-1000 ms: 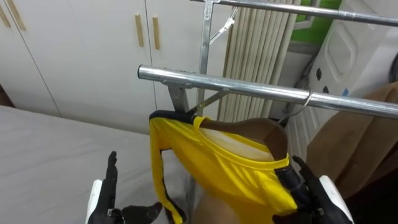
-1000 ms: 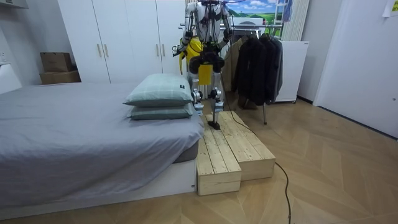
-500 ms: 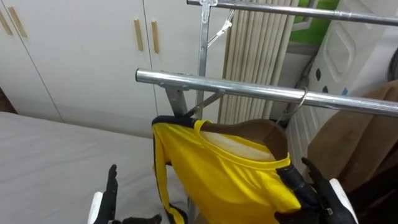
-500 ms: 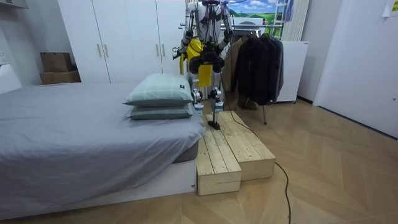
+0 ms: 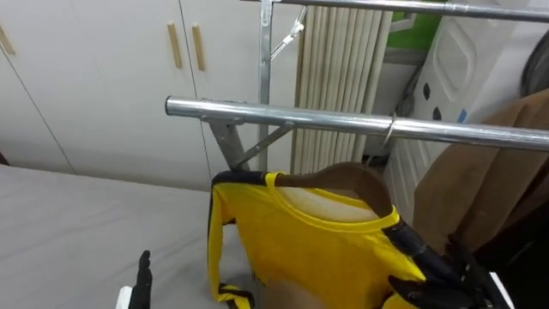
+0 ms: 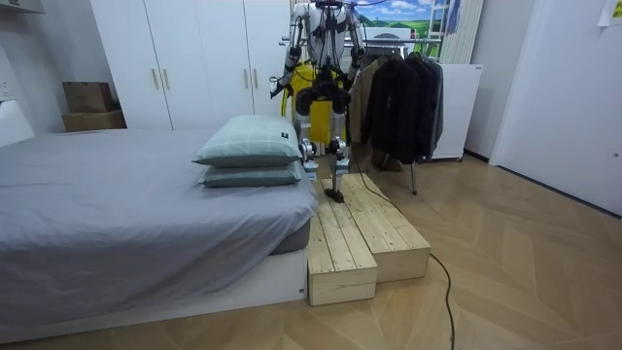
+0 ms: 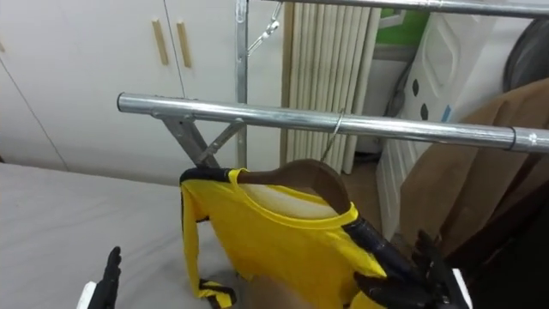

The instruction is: Hang clothes

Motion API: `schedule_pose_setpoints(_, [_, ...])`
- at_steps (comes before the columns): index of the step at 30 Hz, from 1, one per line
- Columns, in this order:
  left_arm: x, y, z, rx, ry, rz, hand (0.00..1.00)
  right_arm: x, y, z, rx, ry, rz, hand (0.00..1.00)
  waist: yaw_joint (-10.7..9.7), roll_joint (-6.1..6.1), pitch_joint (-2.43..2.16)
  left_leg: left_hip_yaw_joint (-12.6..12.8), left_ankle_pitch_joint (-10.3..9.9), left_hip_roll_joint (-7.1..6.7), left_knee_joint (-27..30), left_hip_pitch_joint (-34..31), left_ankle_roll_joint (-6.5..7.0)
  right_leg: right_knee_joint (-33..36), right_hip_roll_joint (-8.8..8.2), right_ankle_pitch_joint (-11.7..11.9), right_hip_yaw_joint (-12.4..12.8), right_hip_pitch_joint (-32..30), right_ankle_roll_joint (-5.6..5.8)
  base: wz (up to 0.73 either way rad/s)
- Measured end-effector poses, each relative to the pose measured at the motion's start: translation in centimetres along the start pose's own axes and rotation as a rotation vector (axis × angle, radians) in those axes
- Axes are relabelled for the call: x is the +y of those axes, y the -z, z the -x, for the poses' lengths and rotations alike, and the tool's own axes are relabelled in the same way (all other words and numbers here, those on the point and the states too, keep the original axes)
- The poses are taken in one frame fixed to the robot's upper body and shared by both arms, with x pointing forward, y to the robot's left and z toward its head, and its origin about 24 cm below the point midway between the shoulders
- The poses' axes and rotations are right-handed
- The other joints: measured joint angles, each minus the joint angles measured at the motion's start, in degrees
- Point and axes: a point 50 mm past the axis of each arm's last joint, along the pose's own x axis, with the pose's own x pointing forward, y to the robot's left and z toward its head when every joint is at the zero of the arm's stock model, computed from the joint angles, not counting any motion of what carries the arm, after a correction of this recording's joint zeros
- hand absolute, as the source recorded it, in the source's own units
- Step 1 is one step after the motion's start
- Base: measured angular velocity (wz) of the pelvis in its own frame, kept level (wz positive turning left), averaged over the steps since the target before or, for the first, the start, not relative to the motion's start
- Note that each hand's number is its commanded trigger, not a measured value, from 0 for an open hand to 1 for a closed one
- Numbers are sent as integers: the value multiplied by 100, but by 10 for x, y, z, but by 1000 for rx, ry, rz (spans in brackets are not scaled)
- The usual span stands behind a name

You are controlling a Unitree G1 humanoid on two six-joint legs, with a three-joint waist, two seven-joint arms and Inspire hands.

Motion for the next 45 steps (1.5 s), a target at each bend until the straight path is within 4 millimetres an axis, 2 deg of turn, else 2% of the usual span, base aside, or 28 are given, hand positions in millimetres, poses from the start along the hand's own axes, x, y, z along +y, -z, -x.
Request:
schedule_pose_setpoints(4, [0, 7, 3, 29, 1, -6, 0, -12, -6, -1, -20, 50, -195, 0, -8, 26, -21, 42, 0, 6, -69, 40, 0, 12, 24, 1, 74, -22, -2, -11])
schedule_pose_setpoints(6, [0, 11, 5, 44, 1, -8, 0, -14, -7, -1, -26, 57, -236, 0, -10, 17, -26, 48, 0, 7, -70, 46, 0, 10, 28, 1, 102, -23, -2, -8])
schedule_pose_setpoints(17, [-2, 14, 7, 59, 4, -3, 0, -14, -8, -1, -32, 44, -275, 0, -3, -24, -34, 50, -1, 4, -72, 53, 0, 12, 33, 1, 152, -35, -2, -2])
schedule_pose_setpoints(23, [-2, 22, 9, 94, 6, -13, 0, -12, -4, 0, -23, 37, -282, 0, -12, -51, -42, 50, -1, 4, -72, 53, 0, 6, 32, 2, 152, -32, -3, 0])
schedule_pose_setpoints(32, [-1, 48, 17, 208, 23, -47, 0, -26, 25, 9, 87, 77, -209, 0, -29, -23, -35, 56, -1, 3, -73, 30, -1, -13, 28, 1, 137, -46, -3, 0])
schedule_pose_setpoints(38, [3, 63, 24, 273, 29, -73, 0, -45, 56, 22, 224, 145, -141, 0, -175, -26, -40, 72, -1, 4, -74, 41, -1, -12, 29, 1, 124, -33, -2, 1])
schedule_pose_setpoints(41, [2, 70, 27, 311, 51, -81, 0, -60, 79, 37, 335, 193, -99, 0, -210, -45, -76, 76, -1, 4, -76, 44, -1, -26, 29, 1, 134, -22, -2, 0])
schedule_pose_setpoints(45, [6, 93, 42, 425, 73, -87, 0, -77, 110, 67, 493, 242, -52, 0, -286, -48, -79, 58, -2, 2, -84, 44, -1, -23, 28, 1, 132, -31, -2, 0])
